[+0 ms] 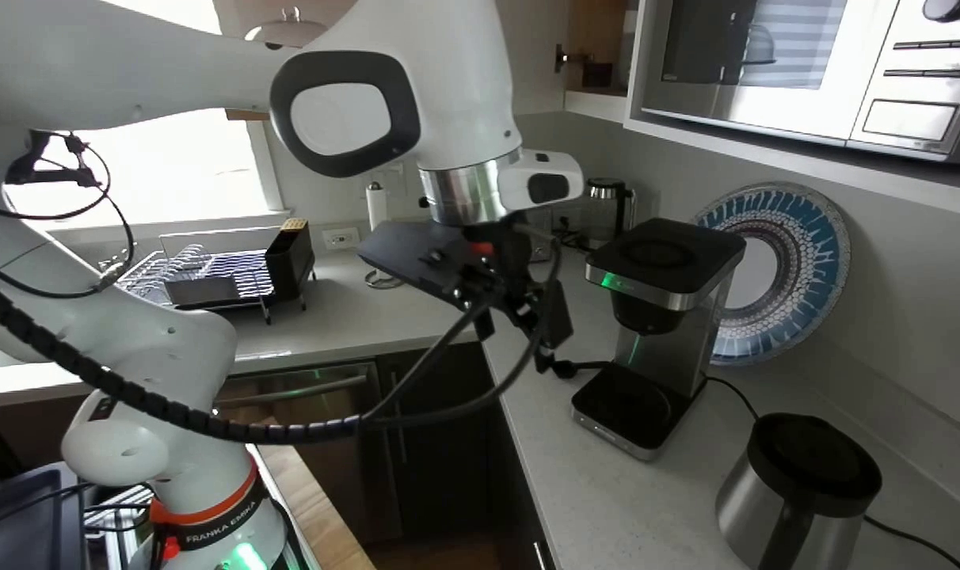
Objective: Pick up the coffee jar and put it on the kitchen counter
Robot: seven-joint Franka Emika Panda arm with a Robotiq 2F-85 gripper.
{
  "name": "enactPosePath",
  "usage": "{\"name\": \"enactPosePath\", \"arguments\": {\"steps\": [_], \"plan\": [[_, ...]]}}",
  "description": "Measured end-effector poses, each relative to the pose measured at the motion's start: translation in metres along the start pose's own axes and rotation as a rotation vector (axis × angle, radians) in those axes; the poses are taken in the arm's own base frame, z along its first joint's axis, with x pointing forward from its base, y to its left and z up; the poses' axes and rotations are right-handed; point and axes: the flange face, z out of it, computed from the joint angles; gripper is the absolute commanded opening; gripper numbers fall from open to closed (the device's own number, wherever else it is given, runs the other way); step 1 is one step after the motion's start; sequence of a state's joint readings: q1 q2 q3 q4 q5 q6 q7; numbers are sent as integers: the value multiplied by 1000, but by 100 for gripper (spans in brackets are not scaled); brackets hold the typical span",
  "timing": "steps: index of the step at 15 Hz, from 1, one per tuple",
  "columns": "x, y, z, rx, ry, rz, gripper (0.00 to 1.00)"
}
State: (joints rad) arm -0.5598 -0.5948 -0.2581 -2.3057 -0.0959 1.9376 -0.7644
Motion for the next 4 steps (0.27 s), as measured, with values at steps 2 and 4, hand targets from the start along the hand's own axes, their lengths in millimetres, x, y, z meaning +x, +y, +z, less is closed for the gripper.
{"name": "enactPosePath", "arguments": {"steps": [2,4], "plan": [[-3,-30,-6,13,24,-56,100],[-11,-37,-8,13,39,-63,100]]}}
